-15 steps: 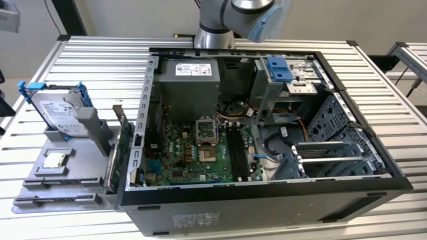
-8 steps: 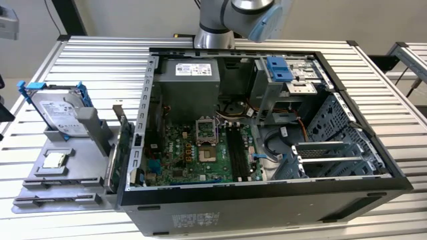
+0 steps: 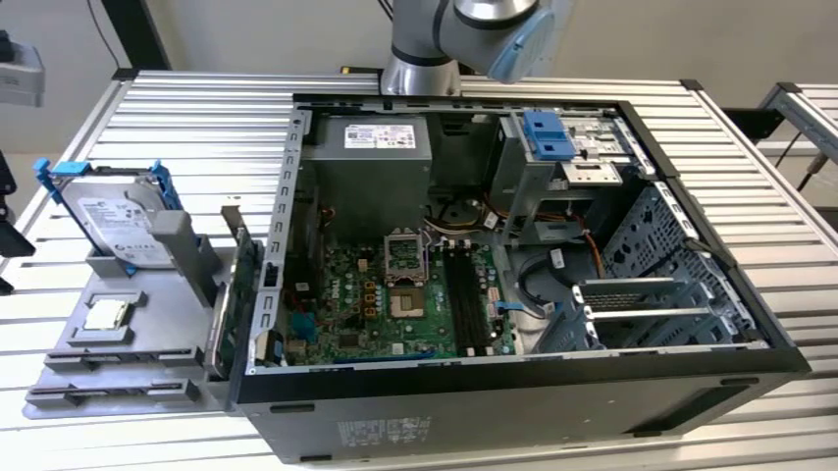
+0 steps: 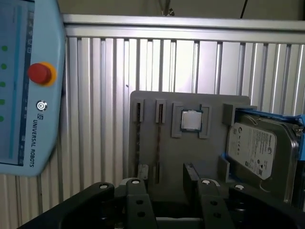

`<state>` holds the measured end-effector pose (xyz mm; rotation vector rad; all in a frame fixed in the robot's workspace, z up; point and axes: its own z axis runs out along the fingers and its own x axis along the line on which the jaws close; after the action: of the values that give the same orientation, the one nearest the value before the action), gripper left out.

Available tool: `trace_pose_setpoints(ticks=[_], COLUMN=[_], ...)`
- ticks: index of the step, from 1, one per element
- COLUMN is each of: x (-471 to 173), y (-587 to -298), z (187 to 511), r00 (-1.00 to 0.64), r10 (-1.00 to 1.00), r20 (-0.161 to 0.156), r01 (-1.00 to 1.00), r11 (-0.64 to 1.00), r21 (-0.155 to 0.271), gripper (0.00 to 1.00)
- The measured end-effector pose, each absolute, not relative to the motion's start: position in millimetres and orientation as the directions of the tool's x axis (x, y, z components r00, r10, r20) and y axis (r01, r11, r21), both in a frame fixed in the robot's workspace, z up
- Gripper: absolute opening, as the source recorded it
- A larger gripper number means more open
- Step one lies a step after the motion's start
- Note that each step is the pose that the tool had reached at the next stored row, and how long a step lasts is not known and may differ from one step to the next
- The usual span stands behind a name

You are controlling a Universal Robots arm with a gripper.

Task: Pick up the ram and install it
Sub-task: 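Pick up the ram and move it above insertion slot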

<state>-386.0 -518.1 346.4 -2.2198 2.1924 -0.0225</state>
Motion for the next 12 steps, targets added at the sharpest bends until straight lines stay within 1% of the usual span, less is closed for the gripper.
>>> trace_pose_setpoints(ticks=[12], x=[-386], y=[-519], z=[325], r00=[-0.001], r10=[-1.000], r20=[-0.005], r01=[-1.000], r11=[0.001], r21=[-0.025], gripper=[1.00])
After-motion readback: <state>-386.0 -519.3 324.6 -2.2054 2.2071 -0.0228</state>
